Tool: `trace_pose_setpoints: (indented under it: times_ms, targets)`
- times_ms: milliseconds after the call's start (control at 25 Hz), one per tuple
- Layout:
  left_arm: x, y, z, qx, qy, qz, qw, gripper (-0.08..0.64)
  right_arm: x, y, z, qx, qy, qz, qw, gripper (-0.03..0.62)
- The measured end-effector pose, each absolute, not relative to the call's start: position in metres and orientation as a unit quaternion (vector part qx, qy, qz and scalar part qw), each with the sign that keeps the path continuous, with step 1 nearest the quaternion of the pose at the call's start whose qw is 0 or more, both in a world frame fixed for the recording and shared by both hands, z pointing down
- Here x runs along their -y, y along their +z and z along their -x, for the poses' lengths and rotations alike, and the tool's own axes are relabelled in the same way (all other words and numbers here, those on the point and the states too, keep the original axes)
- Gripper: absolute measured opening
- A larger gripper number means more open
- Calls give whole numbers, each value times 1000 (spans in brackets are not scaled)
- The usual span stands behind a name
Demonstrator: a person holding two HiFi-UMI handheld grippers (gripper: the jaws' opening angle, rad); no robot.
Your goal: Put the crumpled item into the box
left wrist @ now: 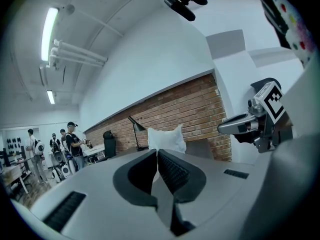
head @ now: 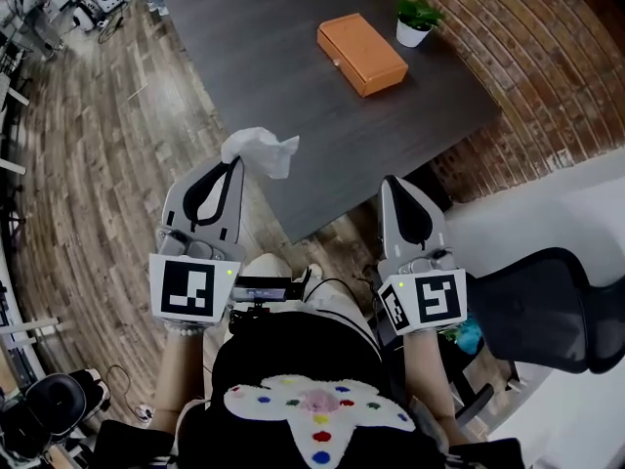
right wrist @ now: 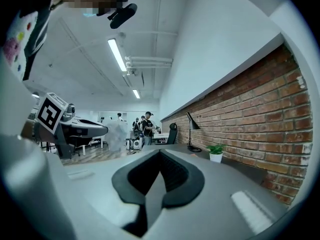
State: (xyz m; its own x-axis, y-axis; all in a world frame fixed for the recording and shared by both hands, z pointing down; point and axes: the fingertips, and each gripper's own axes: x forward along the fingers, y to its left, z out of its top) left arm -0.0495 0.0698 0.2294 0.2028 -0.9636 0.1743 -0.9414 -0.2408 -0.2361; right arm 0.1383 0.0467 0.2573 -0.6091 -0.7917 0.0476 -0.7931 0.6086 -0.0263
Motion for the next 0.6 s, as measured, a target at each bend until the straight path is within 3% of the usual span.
trace_pose_setpoints:
  times_ms: [600]
  targets:
    - [3, 245, 73, -594, -145, 791, 27, 12, 13, 278, -123, 881, 36, -470, 35, 9]
